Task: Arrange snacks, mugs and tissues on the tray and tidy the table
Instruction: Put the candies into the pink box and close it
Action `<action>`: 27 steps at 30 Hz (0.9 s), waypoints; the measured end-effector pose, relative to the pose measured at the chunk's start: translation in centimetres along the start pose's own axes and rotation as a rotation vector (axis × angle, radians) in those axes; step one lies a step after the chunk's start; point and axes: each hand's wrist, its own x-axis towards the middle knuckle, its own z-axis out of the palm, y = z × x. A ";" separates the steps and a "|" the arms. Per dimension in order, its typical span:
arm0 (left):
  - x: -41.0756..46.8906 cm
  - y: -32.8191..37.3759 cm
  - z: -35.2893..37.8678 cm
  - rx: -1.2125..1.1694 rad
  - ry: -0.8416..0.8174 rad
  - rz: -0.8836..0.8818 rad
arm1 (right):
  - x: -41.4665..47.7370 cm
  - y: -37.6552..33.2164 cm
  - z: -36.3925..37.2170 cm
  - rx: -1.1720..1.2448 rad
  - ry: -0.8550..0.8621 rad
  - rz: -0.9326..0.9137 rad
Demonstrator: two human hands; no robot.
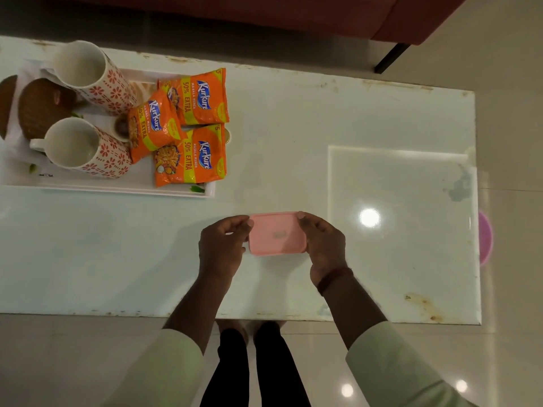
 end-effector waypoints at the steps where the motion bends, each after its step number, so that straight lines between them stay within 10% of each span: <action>1: 0.1 -0.1 0.0 -0.005 0.006 0.001 | 0.0 0.3 0.0 0.013 0.008 -0.019; 27: -2.6 -3.6 -0.7 -0.107 -0.113 -0.049 | -2.6 3.7 -2.2 -0.037 0.065 0.005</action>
